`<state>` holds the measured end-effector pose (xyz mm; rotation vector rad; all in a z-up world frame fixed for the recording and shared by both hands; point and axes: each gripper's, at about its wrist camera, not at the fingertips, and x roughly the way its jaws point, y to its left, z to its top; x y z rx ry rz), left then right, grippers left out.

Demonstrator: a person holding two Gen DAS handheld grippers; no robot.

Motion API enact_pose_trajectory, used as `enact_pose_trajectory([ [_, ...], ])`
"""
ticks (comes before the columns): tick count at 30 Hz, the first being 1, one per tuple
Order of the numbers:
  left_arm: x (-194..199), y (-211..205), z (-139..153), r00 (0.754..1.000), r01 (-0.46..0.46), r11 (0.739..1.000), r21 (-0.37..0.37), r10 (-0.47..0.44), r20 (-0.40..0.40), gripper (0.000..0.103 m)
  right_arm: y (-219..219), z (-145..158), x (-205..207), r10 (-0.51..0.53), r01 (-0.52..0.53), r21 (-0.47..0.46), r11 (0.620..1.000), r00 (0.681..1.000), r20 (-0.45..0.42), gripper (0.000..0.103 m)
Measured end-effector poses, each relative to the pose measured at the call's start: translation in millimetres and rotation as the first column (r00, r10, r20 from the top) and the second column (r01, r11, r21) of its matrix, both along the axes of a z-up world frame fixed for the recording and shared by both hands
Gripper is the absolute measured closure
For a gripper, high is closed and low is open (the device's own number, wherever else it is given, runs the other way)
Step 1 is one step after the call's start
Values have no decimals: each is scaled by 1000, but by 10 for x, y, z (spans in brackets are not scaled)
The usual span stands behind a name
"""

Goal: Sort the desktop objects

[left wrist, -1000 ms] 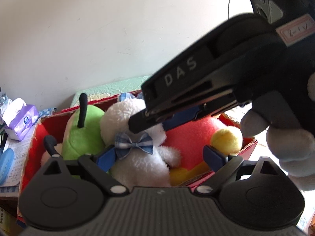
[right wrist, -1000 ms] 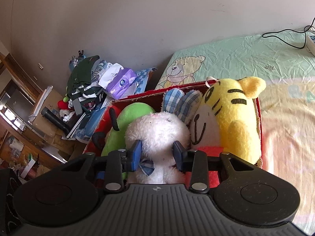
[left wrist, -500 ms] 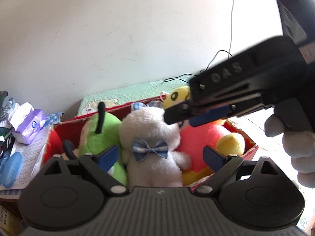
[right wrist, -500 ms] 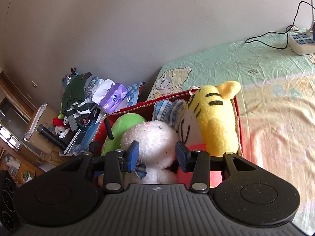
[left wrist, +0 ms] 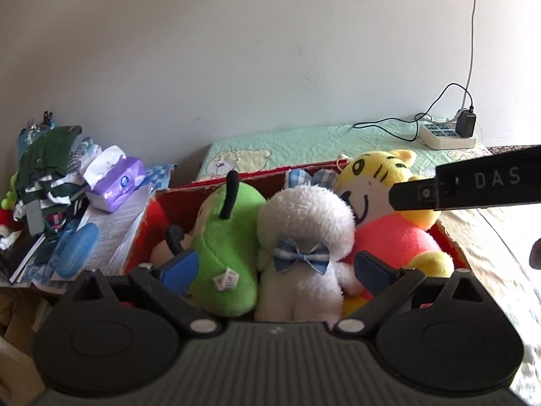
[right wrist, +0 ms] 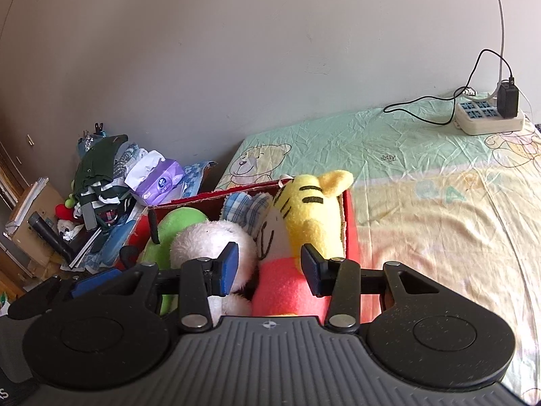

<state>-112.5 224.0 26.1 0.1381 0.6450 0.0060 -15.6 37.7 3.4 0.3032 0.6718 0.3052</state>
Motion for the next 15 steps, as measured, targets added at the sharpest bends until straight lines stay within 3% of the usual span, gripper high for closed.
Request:
enact_pose_trajectory([
  [4, -52, -207, -21, 997, -75, 996, 44, 76, -15, 3, -116, 61, -97, 8, -7, -24, 1000, 1000, 15, 58],
  [7, 27, -289, -86, 993, -107, 994, 30, 108, -49, 3, -275, 105, -194, 6, -5, -13, 1000, 1000, 25, 58],
  [15, -387, -619, -4, 981, -182, 983, 2, 181, -68, 2, -571, 110, -460, 4, -3, -53, 999, 1000, 26, 58],
])
